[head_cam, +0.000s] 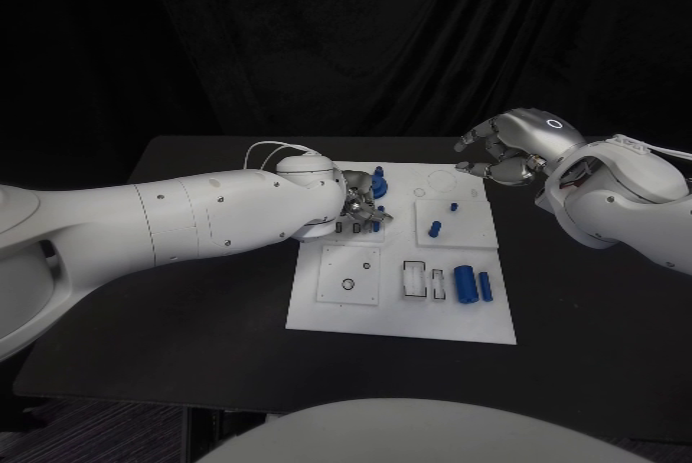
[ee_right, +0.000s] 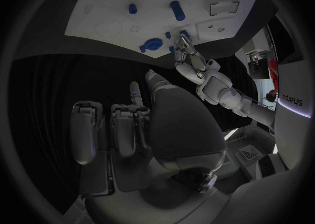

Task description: Assemble the parts on the task board

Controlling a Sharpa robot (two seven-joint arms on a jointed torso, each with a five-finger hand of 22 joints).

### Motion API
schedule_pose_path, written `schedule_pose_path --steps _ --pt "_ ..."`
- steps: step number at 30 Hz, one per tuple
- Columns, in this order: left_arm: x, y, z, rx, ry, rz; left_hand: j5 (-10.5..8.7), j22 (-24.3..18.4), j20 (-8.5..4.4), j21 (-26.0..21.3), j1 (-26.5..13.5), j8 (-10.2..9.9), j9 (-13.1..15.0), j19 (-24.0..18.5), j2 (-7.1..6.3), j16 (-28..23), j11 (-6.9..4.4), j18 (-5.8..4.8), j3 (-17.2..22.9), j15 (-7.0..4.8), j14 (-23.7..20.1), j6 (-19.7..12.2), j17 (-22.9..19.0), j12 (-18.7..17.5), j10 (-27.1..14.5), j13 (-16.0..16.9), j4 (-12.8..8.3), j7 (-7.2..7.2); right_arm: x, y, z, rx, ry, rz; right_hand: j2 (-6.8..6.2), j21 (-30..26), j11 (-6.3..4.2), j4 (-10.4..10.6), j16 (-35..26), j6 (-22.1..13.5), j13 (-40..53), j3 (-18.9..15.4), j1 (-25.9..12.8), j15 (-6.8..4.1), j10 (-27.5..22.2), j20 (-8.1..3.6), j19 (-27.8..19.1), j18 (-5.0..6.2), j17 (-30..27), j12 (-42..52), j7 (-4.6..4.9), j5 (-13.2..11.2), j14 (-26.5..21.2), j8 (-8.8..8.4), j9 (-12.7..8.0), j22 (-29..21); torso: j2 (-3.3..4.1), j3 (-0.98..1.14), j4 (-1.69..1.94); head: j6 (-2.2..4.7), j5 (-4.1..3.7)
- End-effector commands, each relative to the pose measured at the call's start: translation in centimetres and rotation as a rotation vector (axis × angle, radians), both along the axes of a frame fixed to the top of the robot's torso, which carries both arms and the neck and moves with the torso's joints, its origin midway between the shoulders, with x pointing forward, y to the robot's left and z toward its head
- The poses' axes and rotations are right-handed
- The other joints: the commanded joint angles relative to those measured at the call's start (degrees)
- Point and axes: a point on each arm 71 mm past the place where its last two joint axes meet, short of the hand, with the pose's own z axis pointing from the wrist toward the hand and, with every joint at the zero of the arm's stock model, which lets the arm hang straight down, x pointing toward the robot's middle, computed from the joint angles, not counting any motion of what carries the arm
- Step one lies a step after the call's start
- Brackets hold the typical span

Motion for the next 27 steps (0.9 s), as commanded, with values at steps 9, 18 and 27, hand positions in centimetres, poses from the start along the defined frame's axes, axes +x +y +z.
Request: schedule_pose_path --steps 9,18,27 --pt "-0.23 -0.28 -0.22 0.004 0.018 -0.032 1.13 -0.12 0.13 -0.35 1.01 -0.95 0.34 -0.41 -0.15 0.15 -2.25 0.02 0.69 0.12 6.06 -0.49 15.06 10.81 7.50 23.49 -0.31 0.21 0.04 -0.06 -0.13 -0.002 0.004 -0.010 0.25 -0.20 0.46 -0.34 0.17 0.38 15.07 -0.12 -0.12 0.46 5.88 0.26 3.81 0.09 15.10 0.15 -0.17 0.17 6.05 0.12 -0.01 13.78 -0.06 0.00 0.04 -0.01 0.13" --pt "-0.29 -0.32 -0.28 0.007 0.025 -0.040 1.48 -0.31 0.20 -0.52 1.19 -1.39 0.47 -0.54 -0.39 0.15 -2.17 0.06 0.86 0.18 6.06 -0.57 15.06 10.61 7.39 23.31 -0.43 0.28 0.04 -0.03 -0.15 -0.003 0.006 -0.010 0.25 -0.28 0.46 -0.36 0.17 0.39 15.07 -0.12 -0.12 0.46 5.88 0.26 3.77 0.11 15.10 0.15 -0.17 0.17 6.05 0.10 -0.01 13.76 -0.04 -0.01 0.07 -0.01 0.15" --pt "-0.33 -0.41 -0.33 0.007 0.030 -0.049 6.73 -0.62 0.39 -1.08 3.04 -3.97 1.12 -0.84 -1.11 0.15 -2.06 0.19 3.13 0.32 6.06 -0.38 15.06 10.24 7.13 23.02 -1.33 0.36 0.04 -0.06 -0.16 -0.004 0.008 -0.011 0.25 -0.32 0.46 -0.39 0.17 0.39 15.07 -0.11 -0.10 0.46 5.88 0.26 3.74 0.12 15.10 0.15 -0.17 0.18 6.05 0.08 -0.02 13.74 -0.08 0.03 0.09 -0.01 0.18"
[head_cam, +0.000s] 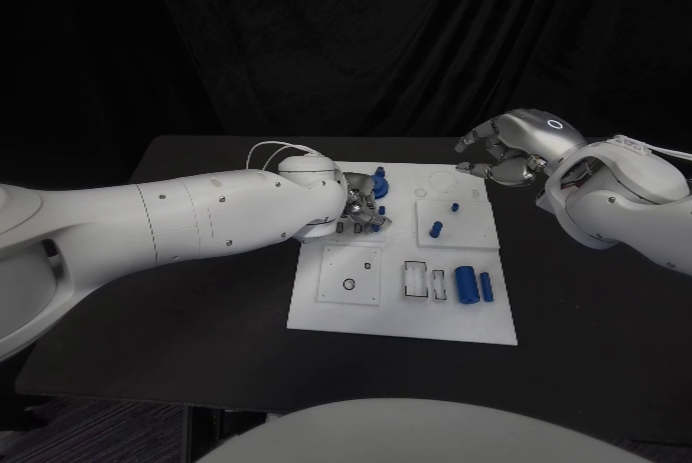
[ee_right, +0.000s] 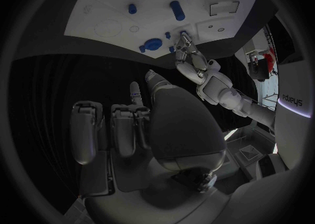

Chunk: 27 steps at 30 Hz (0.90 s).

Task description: Assemble the parts on the task board

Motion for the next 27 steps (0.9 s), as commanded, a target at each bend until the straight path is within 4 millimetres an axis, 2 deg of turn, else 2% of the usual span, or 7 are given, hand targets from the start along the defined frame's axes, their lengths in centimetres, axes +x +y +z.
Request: schedule_pose_path --steps 1,5,11,15,23,26,27 --pt "-0.2 -0.3 -0.2 -0.002 0.012 -0.029 0.82 -0.10 0.10 -0.40 0.92 -0.53 0.14 -0.54 -0.25 0.15 -2.07 0.18 0.69 0.23 6.15 -0.18 15.07 10.23 7.12 23.04 -0.11 0.14 0.0 -0.1 -0.1 -0.003 0.006 -0.012 0.25 -0.32 0.46 -0.39 0.17 0.40 15.08 -0.11 -0.10 0.46 5.87 0.26 3.74 0.12 15.10 0.15 -0.17 0.18 6.05 0.08 -0.02 13.70 -0.01 0.02 -0.04 0.00 0.08" --pt "-0.2 -0.3 -0.2 -0.002 0.013 -0.029 0.83 -0.16 0.09 -0.57 2.07 -1.59 0.23 -0.63 -0.52 0.15 -2.09 0.22 2.31 0.22 6.15 -0.14 15.07 10.12 7.03 22.95 -0.64 0.12 0.0 -0.1 -0.1 -0.004 0.007 -0.014 0.26 -0.35 0.46 -0.41 0.17 0.40 15.08 -0.10 -0.08 0.46 5.87 0.26 3.72 0.13 15.10 0.15 -0.17 0.18 6.05 0.07 -0.02 13.69 0.00 0.01 -0.06 0.00 0.20" --pt "-0.2 -0.1 -0.2 -0.004 0.011 -0.026 3.11 -0.14 0.12 -0.78 2.71 -3.14 0.44 -0.69 -1.54 0.15 -2.04 0.24 4.87 0.27 6.15 0.27 15.07 9.97 6.93 22.85 -0.70 0.20 0.1 -0.2 -0.1 -0.005 0.008 -0.016 0.27 -0.36 0.45 -0.46 0.17 0.42 15.08 -0.08 -0.04 0.46 5.87 0.26 3.72 0.14 15.10 0.15 -0.17 0.19 6.05 0.06 -0.03 13.68 0.02 0.01 -0.06 0.00 0.24" --pt "-0.2 0.2 -0.1 -0.011 0.005 -0.020 7.12 0.04 0.15 -0.96 3.28 -4.70 1.08 -0.67 -3.46 0.15 -2.03 0.25 9.09 0.27 6.15 0.81 15.07 9.86 6.85 22.79 -0.68 0.22 0.1 -0.2 -0.2 -0.006 0.009 -0.016 0.27 -0.36 0.45 -0.46 0.17 0.42 15.08 -0.08 -0.04 0.46 5.87 0.26 3.72 0.14 15.10 0.15 -0.17 0.19 6.05 0.06 -0.03 13.68 0.00 0.00 -0.01 0.00 0.19" --pt "-0.3 1.3 0.1 -0.038 -0.020 0.006 7.39 0.32 0.16 -1.26 2.81 -6.44 2.67 -0.64 -7.44 0.15 -1.97 0.26 17.57 0.28 6.15 1.75 15.07 9.68 6.77 22.68 -0.55 0.19 0.0 -0.5 -0.2 -0.007 0.012 -0.024 0.29 -0.41 0.45 -0.53 0.17 0.48 15.08 -0.05 0.02 0.46 5.87 0.26 3.69 0.15 15.10 0.15 -0.17 0.20 6.05 0.04 -0.04 13.66 -0.01 -0.02 -0.03 0.00 0.02" --pt "-0.4 2.1 0.2 -0.045 -0.028 0.021 7.45 0.44 0.15 -1.27 2.54 -6.68 3.00 -0.58 -8.16 0.15 -2.03 0.26 19.28 0.30 6.15 1.98 15.07 9.64 6.76 22.65 -0.56 0.23 0.0 -0.7 -0.2 -0.008 0.013 -0.029 0.31 -0.48 0.45 -0.56 0.17 0.50 15.08 -0.04 0.04 0.45 5.87 0.26 3.65 0.17 15.10 0.15 -0.17 0.20 6.05 0.04 -0.04 13.64 -0.01 -0.07 -0.07 0.00 0.13" --pt "-0.4 2.3 0.2 -0.046 -0.029 0.026 7.36 0.54 0.17 -1.34 1.78 -7.02 3.51 -0.53 -9.17 0.15 -1.99 0.25 21.50 0.26 6.15 2.28 15.07 9.68 6.81 22.70 -0.48 0.24 0.0 -0.8 -0.2 -0.009 0.013 -0.031 0.31 -0.48 0.45 -0.56 0.17 0.50 15.08 -0.04 0.04 0.45 5.87 0.26 3.65 0.17 15.10 0.15 -0.17 0.20 6.05 0.04 -0.04 13.64 -0.01 -0.08 -0.07 0.00 0.17"
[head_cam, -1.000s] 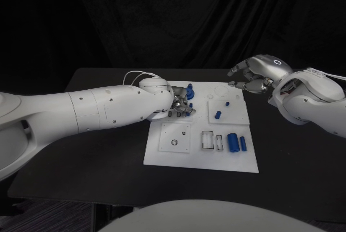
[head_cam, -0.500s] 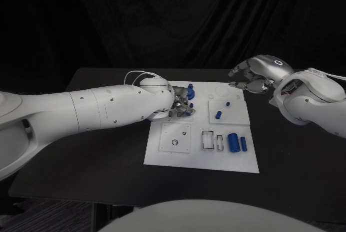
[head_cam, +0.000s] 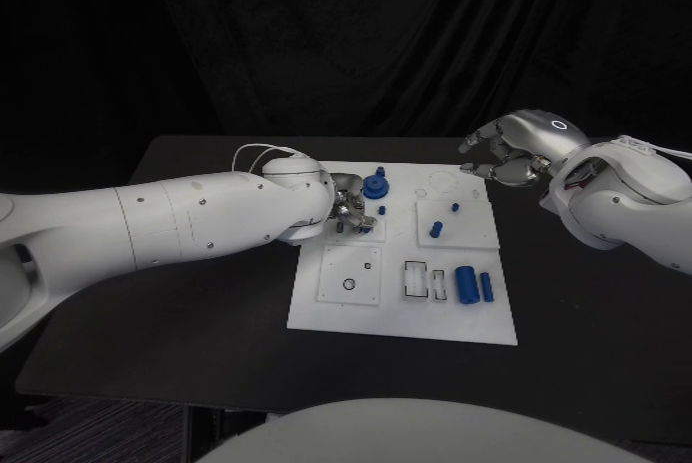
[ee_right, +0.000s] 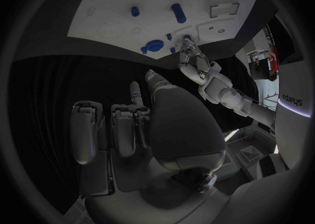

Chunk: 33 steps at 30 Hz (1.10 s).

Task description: Assemble the parts on the task board

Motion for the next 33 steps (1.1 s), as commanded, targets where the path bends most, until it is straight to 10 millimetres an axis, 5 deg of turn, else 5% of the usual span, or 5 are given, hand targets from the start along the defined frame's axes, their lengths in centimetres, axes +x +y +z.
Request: schedule_pose_path --steps 1,6,16,33 --pt "-0.1 0.4 0.2 -0.027 -0.026 0.010 0.08 0.11 -0.03 -0.34 -0.38 -0.32 0.44 -0.33 -1.04 0.15 -2.08 0.25 2.75 0.06 6.13 0.72 15.09 9.08 6.73 29.50 -1.04 -0.26 0.0 -0.2 -0.1 -0.003 0.008 -0.021 0.31 -0.26 0.45 -0.24 0.17 0.29 15.09 -0.05 0.04 0.46 5.87 0.26 3.65 0.17 15.10 0.15 0.04 0.20 6.05 0.04 -0.04 13.66 0.00 -0.09 -0.05 0.00 0.18" --pt "-0.1 1.2 0.2 -0.025 -0.026 0.027 -0.18 0.23 -0.03 -0.48 -1.64 -0.78 1.30 -0.30 -2.32 0.15 -2.11 0.26 5.85 0.08 6.13 1.18 15.09 8.99 6.71 29.43 -1.12 -0.25 0.0 -0.3 -0.1 -0.005 0.009 -0.022 0.31 -0.21 0.45 -0.26 0.17 0.31 15.09 -0.04 0.05 0.45 5.87 0.26 3.68 0.16 15.10 0.15 0.04 0.20 6.05 0.03 -0.05 13.68 -0.03 -0.13 -0.02 0.00 0.27" --pt "-0.2 1.7 0.3 -0.028 -0.032 0.042 -0.55 0.15 -0.02 -0.63 -2.16 -1.05 1.63 -0.38 -2.54 0.15 -2.08 0.29 7.09 0.10 6.13 1.23 15.09 8.81 6.63 29.28 -1.19 -0.21 0.1 -0.2 -0.3 -0.008 0.015 -0.021 0.32 -0.26 0.45 -0.28 0.17 0.33 15.09 -0.04 0.05 0.45 5.87 0.26 3.65 0.17 15.10 0.15 0.04 0.20 6.05 0.01 -0.05 13.66 -0.10 -0.04 0.20 0.00 0.24" --pt "0.0 1.9 0.2 -0.023 -0.036 0.057 -0.94 -0.22 0.02 -0.99 -2.93 -1.45 1.93 -0.63 -2.48 0.15 -1.99 0.39 8.40 0.16 6.13 1.23 15.09 8.34 6.39 28.87 -1.11 -0.09 0.1 -0.2 -0.4 -0.012 0.023 -0.023 0.33 -0.51 0.44 -0.39 0.17 0.39 15.09 -0.01 0.10 0.45 5.87 0.26 3.51 0.24 15.10 0.15 0.04 0.20 6.05 -0.04 -0.07 13.57 0.03 -0.06 -0.11 0.00 0.42"
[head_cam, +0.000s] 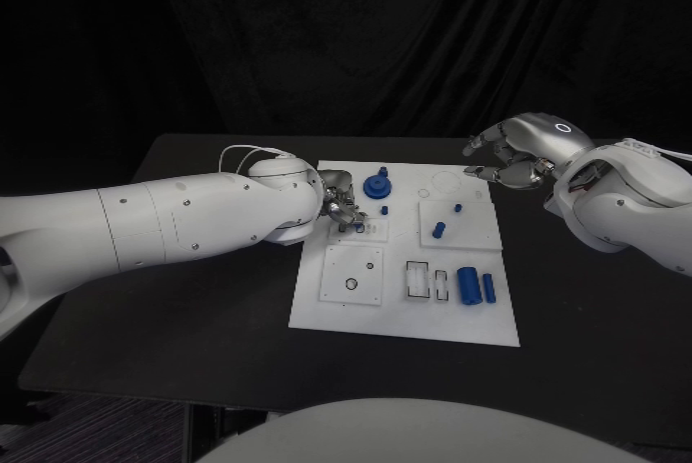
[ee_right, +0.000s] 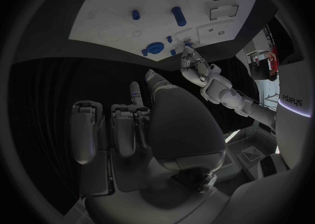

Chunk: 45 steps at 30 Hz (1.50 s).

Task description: Assemble the parts on the task board

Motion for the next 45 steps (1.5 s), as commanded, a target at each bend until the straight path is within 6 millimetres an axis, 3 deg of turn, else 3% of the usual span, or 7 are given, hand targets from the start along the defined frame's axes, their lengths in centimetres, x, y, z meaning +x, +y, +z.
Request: schedule_pose_path --steps 1,8,18,27,38,45 --pt "0.03 -0.15 -0.03 -0.003 -0.005 0.000 -0.24 -0.21 0.02 -0.33 -0.45 -0.21 0.07 -0.63 0.14 0.15 -0.39 0.39 1.89 0.16 6.14 -0.02 15.09 0.00 3.41 11.25 -1.33 -0.28 0.04 -0.12 -0.15 -0.004 0.009 -0.019 0.34 -0.29 0.44 -0.44 0.17 0.42 15.09 0.00 0.13 0.45 5.87 0.26 3.50 0.24 15.10 0.15 0.03 0.20 6.05 -0.06 -0.08 13.59 0.01 0.06 -0.09 0.00 -0.13" --pt "0.17 -0.16 -0.06 -0.004 -0.008 0.002 -0.31 -0.28 0.03 -0.40 -0.61 -0.32 0.10 -0.68 0.17 0.15 -0.37 0.40 2.12 0.18 6.14 -0.07 15.09 -0.10 3.36 11.17 -1.31 -0.24 0.03 -0.20 -0.19 -0.007 0.013 -0.021 0.33 -0.31 0.44 -0.48 0.17 0.44 15.09 0.01 0.14 0.45 5.87 0.26 3.49 0.25 15.10 0.15 0.02 0.20 6.05 -0.08 -0.09 13.58 0.05 0.09 -0.07 0.00 0.07" --pt "0.09 -0.15 -0.11 -0.002 -0.003 -0.002 -0.55 -0.48 0.06 -0.57 -0.87 -0.48 0.14 -0.81 0.15 0.15 -0.32 0.45 2.38 0.21 6.14 -0.11 15.09 -0.35 3.23 10.95 -1.29 -0.20 0.05 -0.13 -0.25 -0.009 0.017 -0.021 0.34 -0.37 0.43 -0.53 0.17 0.47 15.09 0.02 0.16 0.44 5.87 0.26 3.45 0.26 15.10 0.15 0.01 0.20 6.05 -0.10 -0.10 13.56 0.15 -0.03 -0.08 0.00 0.29" --pt "-0.03 -0.19 -0.13 0.000 0.002 -0.007 -0.58 -0.54 0.07 -0.61 -0.91 -0.53 0.14 -0.85 0.15 0.15 -0.31 0.47 2.45 0.22 6.14 -0.12 15.09 -0.43 3.19 10.88 -1.30 -0.19 0.04 -0.21 -0.27 -0.010 0.019 -0.024 0.33 -0.38 0.41 -0.61 0.17 0.49 15.09 0.03 0.21 0.43 5.87 0.25 3.44 0.26 15.10 0.15 0.00 0.20 6.05 -0.15 -0.12 13.55 0.03 0.10 0.06 0.00 0.17" --pt "0.02 -0.11 -0.26 0.003 0.006 -0.007 -0.61 -0.59 0.07 -0.66 -0.93 -0.56 0.14 -0.89 0.15 0.15 -0.31 0.48 2.51 0.22 6.14 -0.13 15.09 -0.45 3.18 10.86 -1.31 -0.19 0.04 -0.19 -0.30 -0.012 0.022 -0.023 0.32 -0.39 0.40 -0.69 0.17 0.52 15.09 0.05 0.26 0.42 5.87 0.25 3.44 0.27 15.10 0.15 -0.01 0.20 6.05 -0.18 -0.13 13.55 -0.02 0.09 -0.11 0.00 0.40" --pt "-0.02 -0.22 -0.42 0.003 0.009 -0.010 -0.67 -0.63 0.08 -0.70 -1.01 -0.64 0.14 -0.91 0.15 0.15 -0.30 0.49 2.63 0.24 6.14 -0.14 15.09 -0.55 3.12 10.78 -1.34 -0.17 0.04 -0.18 -0.33 -0.014 0.026 -0.024 0.32 -0.42 0.39 -0.74 0.17 0.53 15.09 0.07 0.29 0.41 5.87 0.24 3.42 0.27 15.10 0.15 -0.02 0.20 6.05 -0.20 -0.14 13.54 0.01 0.11 -0.02 0.00 0.37"
